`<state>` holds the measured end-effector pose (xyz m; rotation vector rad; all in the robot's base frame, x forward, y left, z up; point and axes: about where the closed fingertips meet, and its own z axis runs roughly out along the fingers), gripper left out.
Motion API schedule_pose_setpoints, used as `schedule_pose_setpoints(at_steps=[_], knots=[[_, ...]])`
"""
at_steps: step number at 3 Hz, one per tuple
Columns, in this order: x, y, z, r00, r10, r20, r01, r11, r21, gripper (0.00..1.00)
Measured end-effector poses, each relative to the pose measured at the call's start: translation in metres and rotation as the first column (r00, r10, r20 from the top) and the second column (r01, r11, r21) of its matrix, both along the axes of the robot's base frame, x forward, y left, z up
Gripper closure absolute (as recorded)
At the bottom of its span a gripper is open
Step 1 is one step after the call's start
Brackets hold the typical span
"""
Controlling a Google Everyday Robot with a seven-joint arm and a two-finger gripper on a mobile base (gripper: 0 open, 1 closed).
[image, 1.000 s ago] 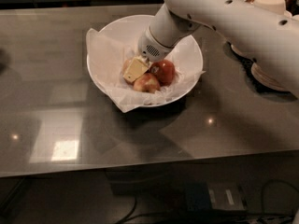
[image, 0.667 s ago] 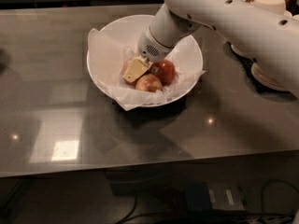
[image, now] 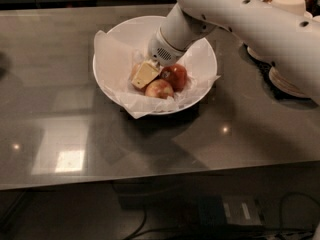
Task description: Pick apple from white bowl
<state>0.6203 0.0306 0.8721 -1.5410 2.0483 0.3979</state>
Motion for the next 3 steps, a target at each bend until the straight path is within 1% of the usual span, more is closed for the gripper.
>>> schedule_pose_setpoints(at_steps=[1, 2, 3], knots=[[-0.007, 0.000, 0.024, 0.9983, 0.058, 0.011, -0.059, 0.995, 0.084, 1.00], [-0.019, -0.002, 0.074, 0.9890, 0.128, 0.075, -0.140, 0.971, 0.192, 1.00], [-0.028, -0.007, 0.111, 0.9767, 0.168, 0.133, -0.199, 0.942, 0.269, 1.00]])
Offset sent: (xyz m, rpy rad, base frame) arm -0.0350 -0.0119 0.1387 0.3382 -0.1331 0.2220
